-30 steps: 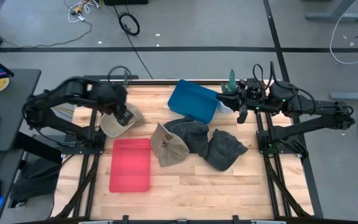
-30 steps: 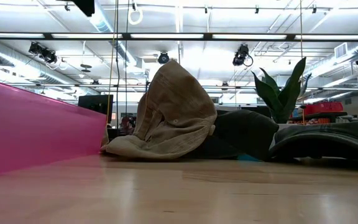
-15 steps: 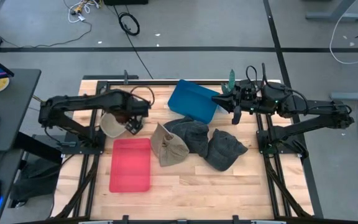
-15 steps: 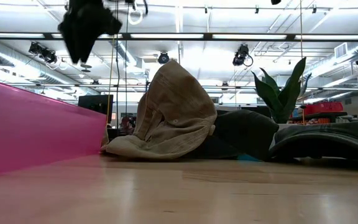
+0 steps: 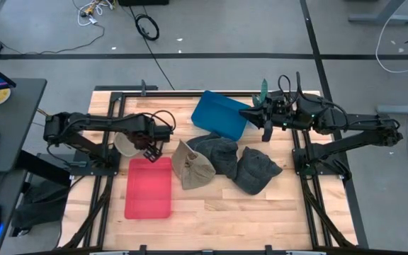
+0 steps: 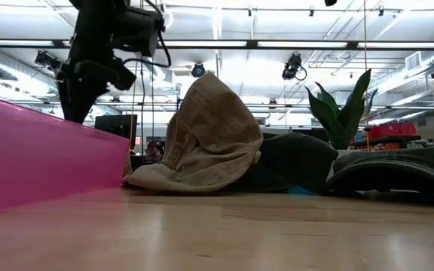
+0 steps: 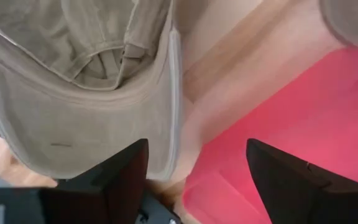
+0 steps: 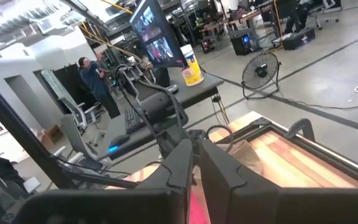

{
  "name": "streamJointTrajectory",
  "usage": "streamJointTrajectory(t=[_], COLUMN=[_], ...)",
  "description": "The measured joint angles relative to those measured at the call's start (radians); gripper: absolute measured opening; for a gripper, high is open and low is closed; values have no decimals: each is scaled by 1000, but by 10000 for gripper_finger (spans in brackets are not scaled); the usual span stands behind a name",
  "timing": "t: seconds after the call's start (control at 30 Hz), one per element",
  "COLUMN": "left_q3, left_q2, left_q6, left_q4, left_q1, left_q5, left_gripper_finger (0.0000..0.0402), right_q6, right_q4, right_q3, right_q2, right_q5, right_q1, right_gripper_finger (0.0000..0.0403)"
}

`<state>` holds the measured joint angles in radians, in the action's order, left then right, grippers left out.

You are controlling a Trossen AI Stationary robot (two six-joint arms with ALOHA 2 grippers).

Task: Pick & Place hat
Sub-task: Put the left brown cap into the red bin

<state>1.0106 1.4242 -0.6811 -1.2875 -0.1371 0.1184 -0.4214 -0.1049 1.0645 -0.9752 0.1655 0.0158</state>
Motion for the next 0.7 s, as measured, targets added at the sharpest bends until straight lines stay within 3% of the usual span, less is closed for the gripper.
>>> streamJointTrajectory(t=[0.5, 0.7], left_q3=[-120, -120], left_q2=[0, 0], left_q6=[96, 139], left_q4=[110, 129], left_q1=[-93, -124], left_q5=[1, 31], left_gripper_finger=[275, 224], right_q6=[0, 0], right_q4=[15, 15], right_q3=[0, 0], right_q2=[0, 0], right_q5=[2, 3], right_q1=[0, 0], right_gripper_finger=[36, 36])
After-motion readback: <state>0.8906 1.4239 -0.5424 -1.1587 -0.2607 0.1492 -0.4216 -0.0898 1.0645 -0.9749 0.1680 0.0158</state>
